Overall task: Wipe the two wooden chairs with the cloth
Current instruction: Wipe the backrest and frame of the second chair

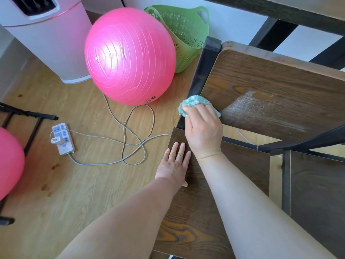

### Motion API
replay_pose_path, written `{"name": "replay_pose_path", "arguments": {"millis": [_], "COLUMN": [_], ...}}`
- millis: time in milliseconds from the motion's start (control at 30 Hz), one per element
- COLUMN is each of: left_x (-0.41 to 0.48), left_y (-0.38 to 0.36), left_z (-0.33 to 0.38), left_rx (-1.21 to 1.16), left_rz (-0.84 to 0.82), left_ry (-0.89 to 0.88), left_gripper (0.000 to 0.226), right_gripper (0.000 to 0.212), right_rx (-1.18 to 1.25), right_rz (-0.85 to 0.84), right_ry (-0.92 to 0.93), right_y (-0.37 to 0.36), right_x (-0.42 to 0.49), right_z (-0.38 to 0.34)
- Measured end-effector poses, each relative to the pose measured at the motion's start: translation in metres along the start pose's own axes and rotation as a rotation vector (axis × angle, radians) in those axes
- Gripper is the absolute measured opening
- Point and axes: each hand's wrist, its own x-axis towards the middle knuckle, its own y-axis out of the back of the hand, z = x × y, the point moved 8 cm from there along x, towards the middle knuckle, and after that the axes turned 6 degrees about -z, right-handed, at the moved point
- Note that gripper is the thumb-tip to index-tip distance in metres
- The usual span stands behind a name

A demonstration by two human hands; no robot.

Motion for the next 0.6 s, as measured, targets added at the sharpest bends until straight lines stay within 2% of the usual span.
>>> {"name": "replay_pose_path", "arguments": {"millis": [100,167,233,267,367,467,600], "left_x": [0.001,0.001,0.0,-0.001,-0.002,-0.002,-0.002], "left_y": [0.0,-0.001,-0.001,-0.001,-0.001,-0.002,-0.001], "left_z": [-0.001,-0.001,-0.001,-0.001,-0.001,-0.001,-0.001], "left_rx": [0.005,-0.008,-0.011,-0.007,0.03,0.034,0.037], "left_rz": [0.017,0.026,0.03,0.031,0.043,0.03,0.023], "left_ry": [-0.002,-0.006,-0.005,-0.003,0.004,0.003,0.012], "left_gripper": [0.108,0.108,0.107,0.106,0.104,0.104,0.105], "right_gripper": [0.022,0.026,0.029,0.03,0.032,0.032,0.028], "right_rx": [0.049,0.093,0.167,0.197,0.203,0.271,0.351], "right_rz": [-0.086,-0.234,-0.412,-0.447,-0.425,-0.525,-0.523], "right_ry": [0.017,0.014,-0.13,-0.248,-0.508,-0.511,-0.569], "right_y": [-0.019,-0.041,-0.065,-0.071,-0.075,-0.084,-0.071], "right_x": [-0.012,-0.025,-0.043,-0.051,-0.059,-0.054,-0.07], "right_z": [0.005,0.01,0.028,0.043,0.086,0.089,0.083]}}
